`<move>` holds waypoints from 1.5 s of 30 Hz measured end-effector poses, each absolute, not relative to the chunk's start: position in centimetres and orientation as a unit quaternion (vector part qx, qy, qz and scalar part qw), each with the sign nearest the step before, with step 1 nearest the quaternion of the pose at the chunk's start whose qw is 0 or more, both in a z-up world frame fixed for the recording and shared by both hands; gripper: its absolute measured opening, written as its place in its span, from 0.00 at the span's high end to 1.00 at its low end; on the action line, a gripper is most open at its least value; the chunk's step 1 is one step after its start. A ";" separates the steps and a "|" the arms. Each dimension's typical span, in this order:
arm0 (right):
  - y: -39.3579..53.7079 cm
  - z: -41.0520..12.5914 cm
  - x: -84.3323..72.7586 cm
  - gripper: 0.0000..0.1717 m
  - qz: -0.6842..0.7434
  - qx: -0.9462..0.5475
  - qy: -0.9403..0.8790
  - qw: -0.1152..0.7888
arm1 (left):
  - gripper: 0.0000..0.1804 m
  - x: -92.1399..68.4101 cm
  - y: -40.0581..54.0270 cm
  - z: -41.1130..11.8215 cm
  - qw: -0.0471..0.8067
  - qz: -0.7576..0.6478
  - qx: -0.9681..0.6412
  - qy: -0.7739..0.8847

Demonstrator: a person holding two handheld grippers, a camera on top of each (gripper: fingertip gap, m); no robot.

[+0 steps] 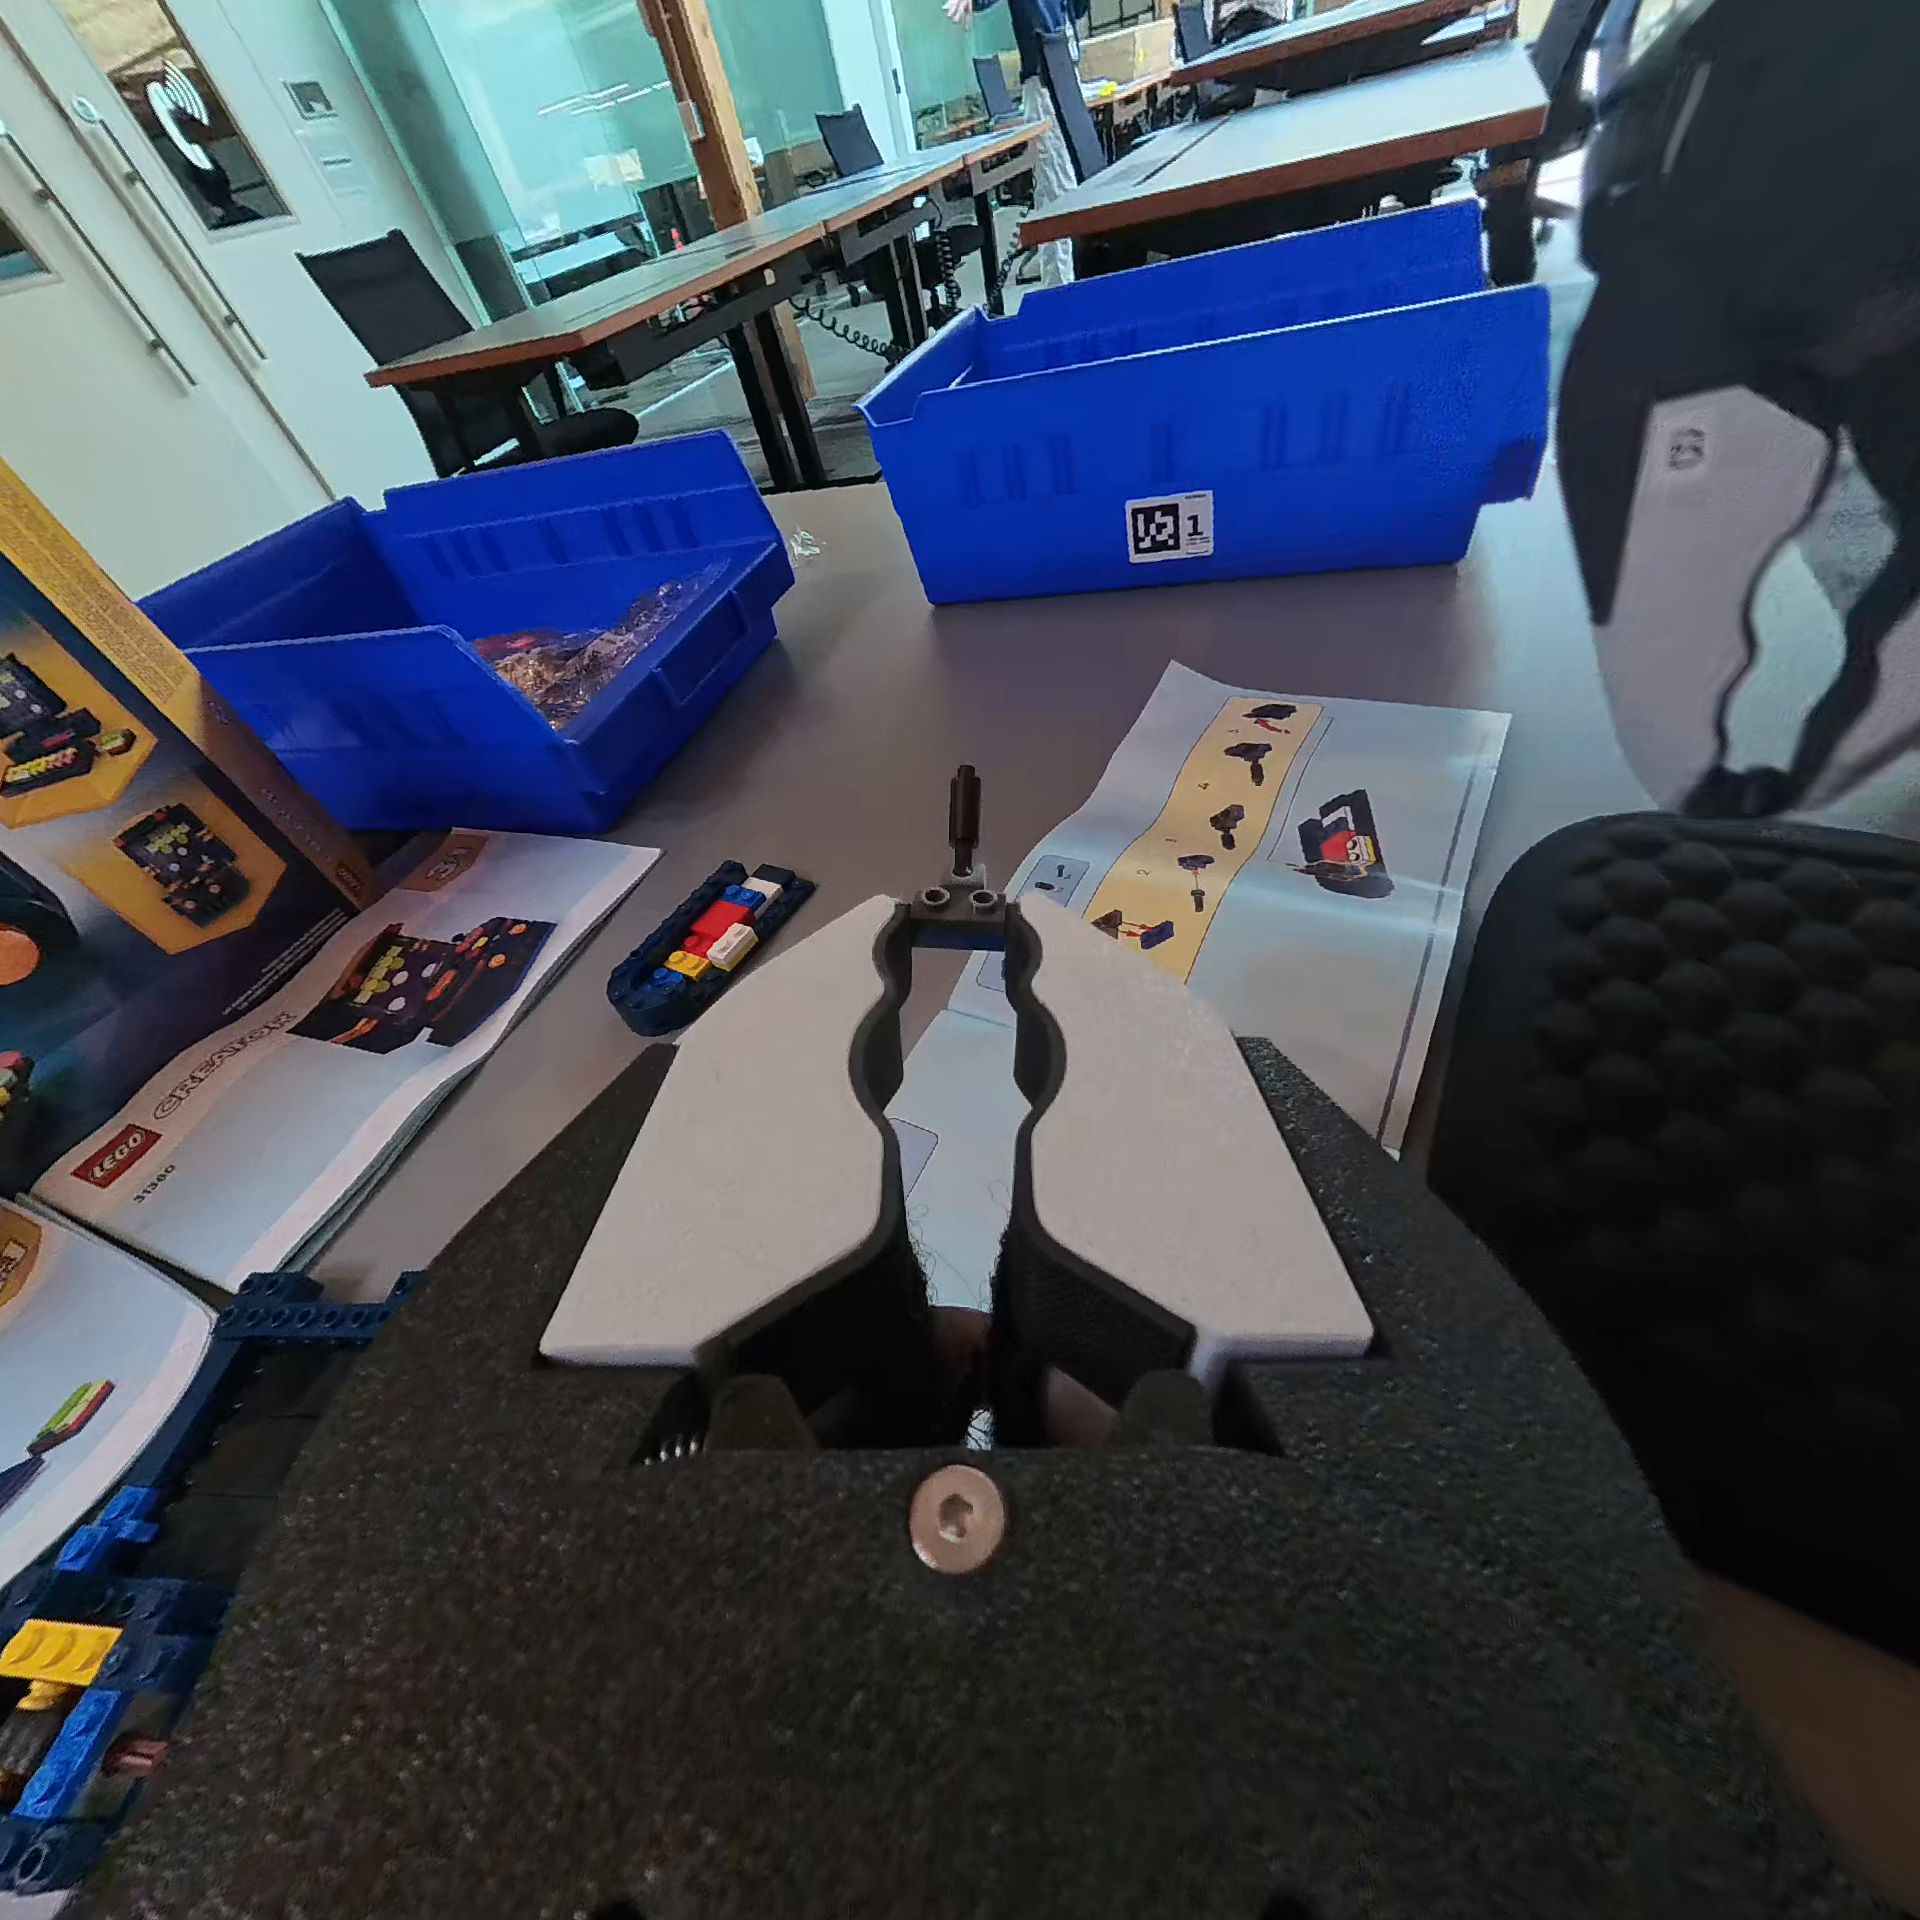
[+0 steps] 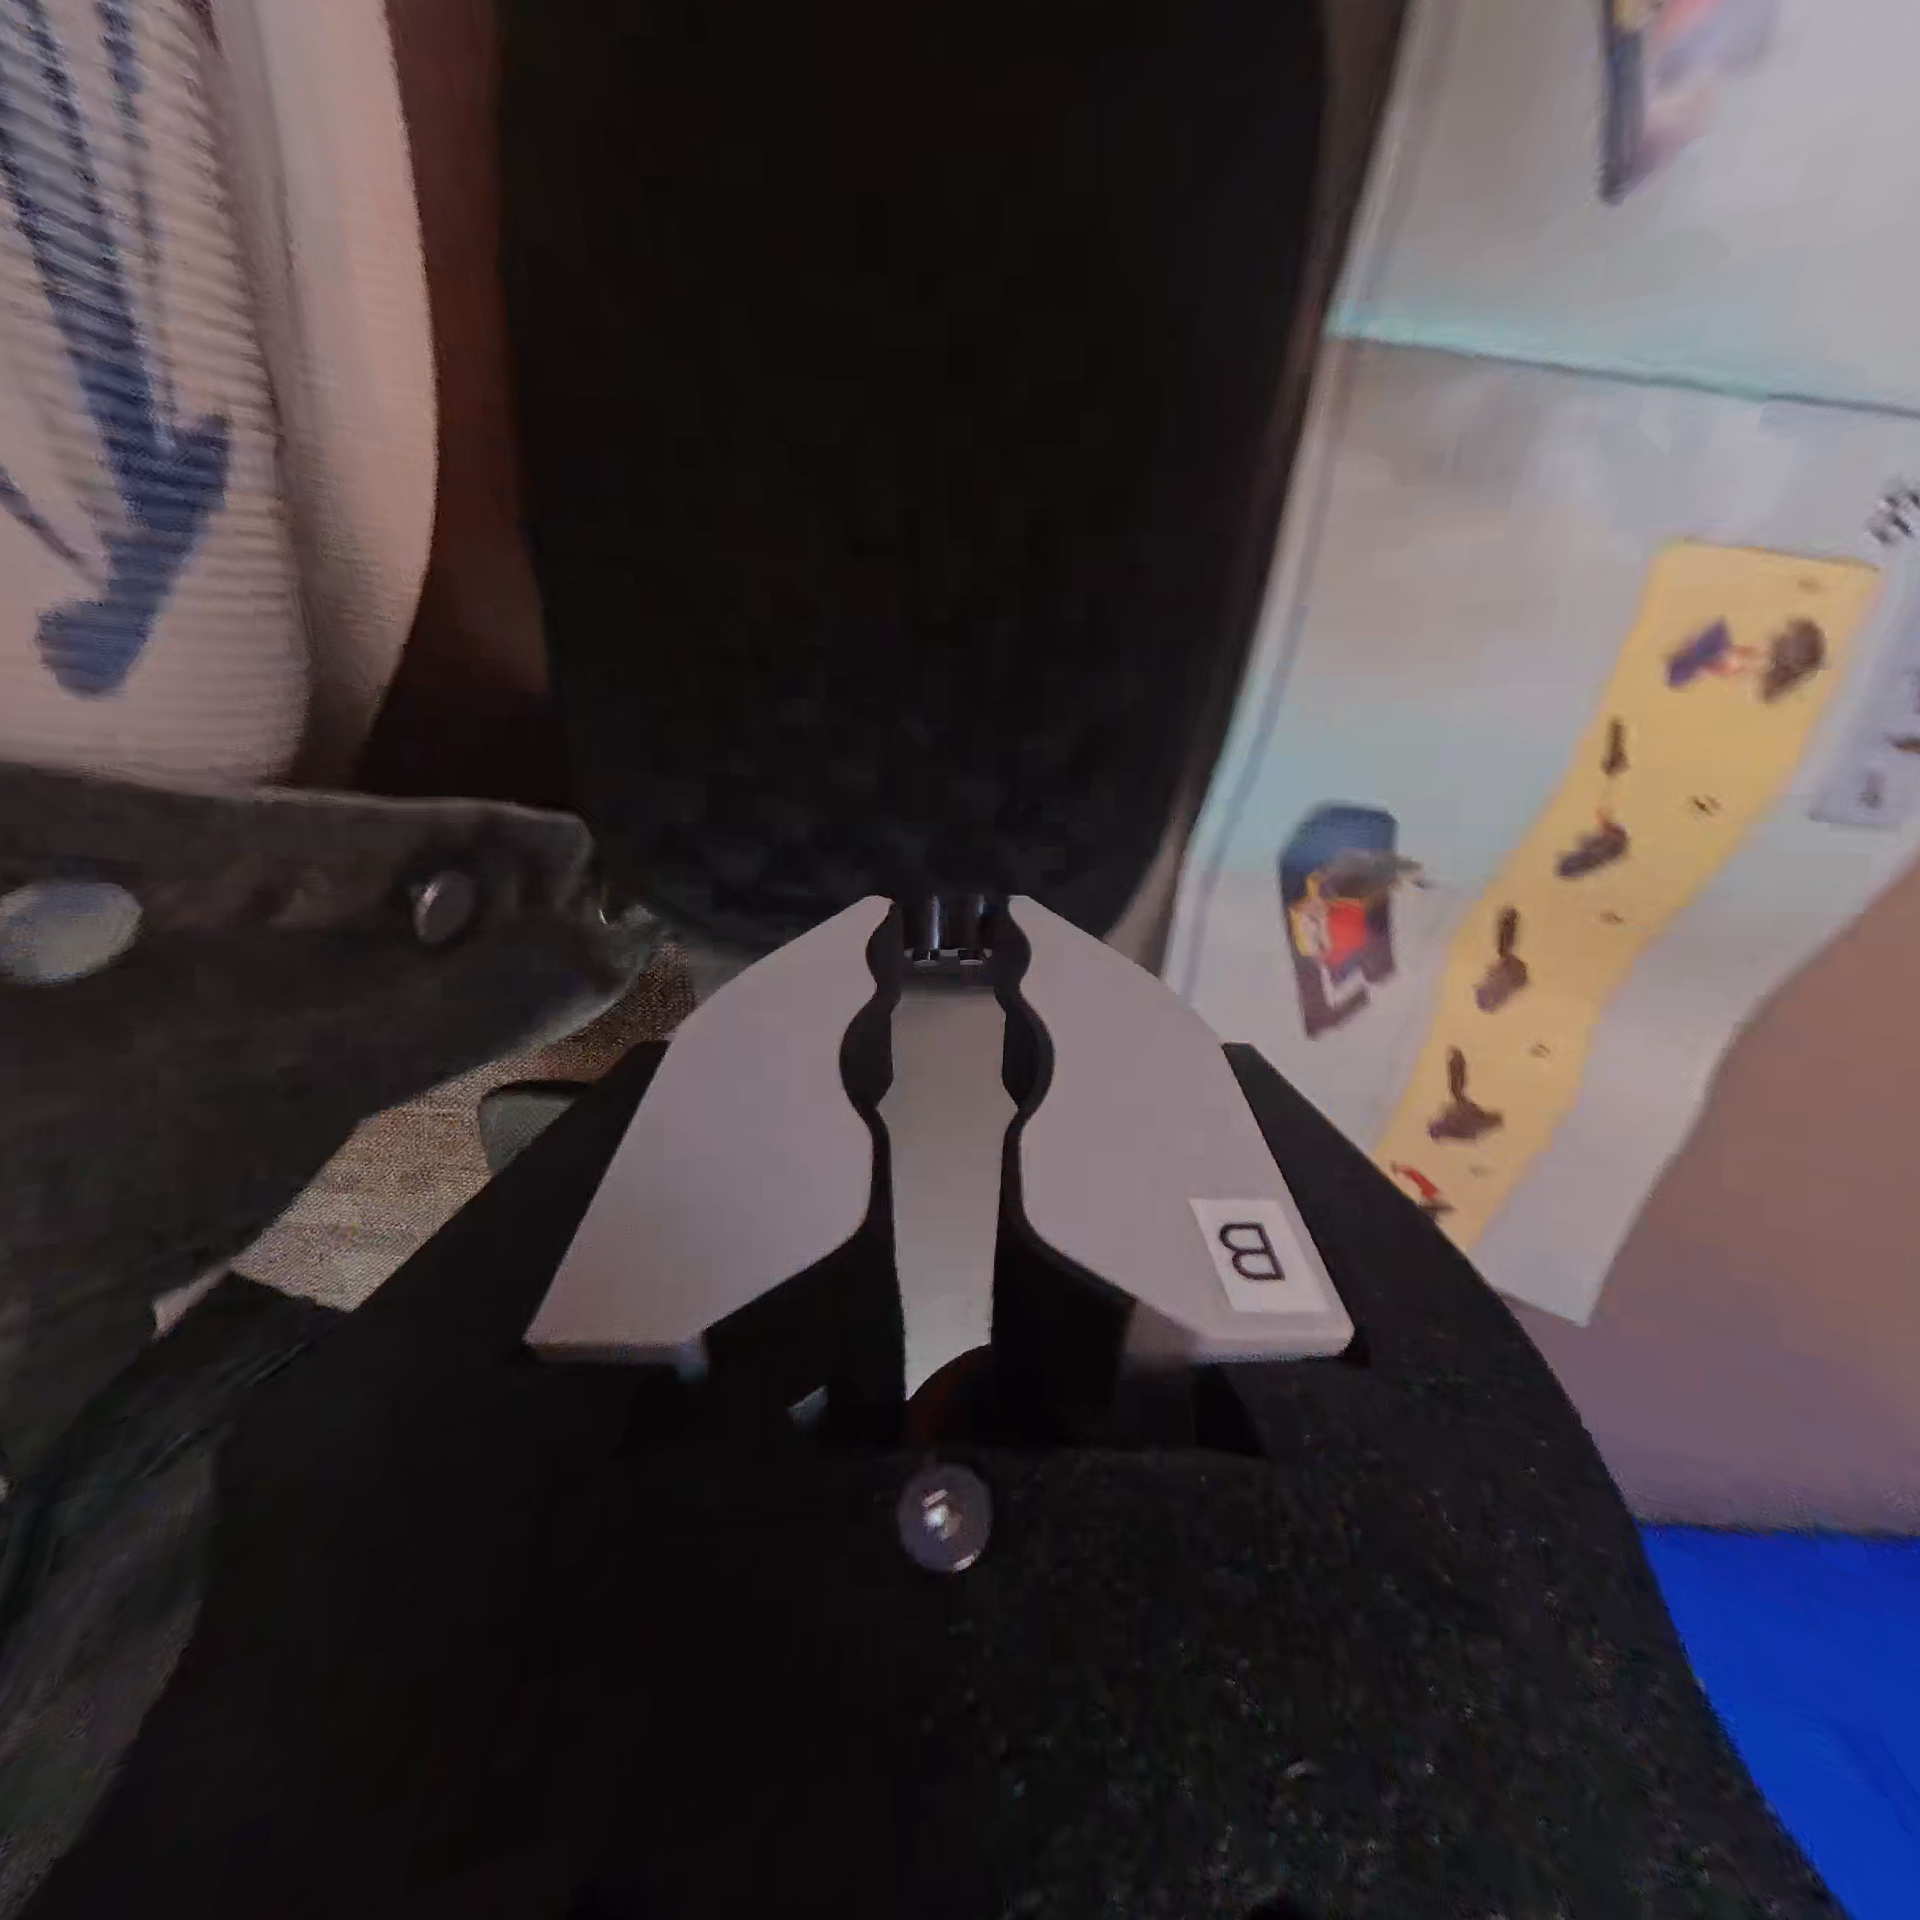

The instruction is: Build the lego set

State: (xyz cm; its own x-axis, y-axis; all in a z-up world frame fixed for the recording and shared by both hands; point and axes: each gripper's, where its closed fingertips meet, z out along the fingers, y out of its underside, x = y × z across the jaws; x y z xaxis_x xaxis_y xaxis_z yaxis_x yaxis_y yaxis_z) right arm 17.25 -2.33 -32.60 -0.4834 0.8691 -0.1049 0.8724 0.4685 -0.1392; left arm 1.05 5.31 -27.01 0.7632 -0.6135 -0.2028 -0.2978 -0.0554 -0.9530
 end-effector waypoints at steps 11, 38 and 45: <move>-4.5 -34.1 14.5 0.87 -0.142 0.522 0.840 -0.041 | 0.91 1.5 5.2 -27.8 0.593 -0.107 -0.718 0.348; -2.3 -33.8 15.7 0.91 -0.204 0.681 0.673 -0.204 | 0.91 3.1 4.4 -29.2 0.561 -0.120 -0.719 0.393; -1.2 -21.0 11.4 0.91 -0.595 0.469 0.532 -0.377 | 0.91 6.9 0.1 -26.0 0.556 -0.355 -0.627 0.414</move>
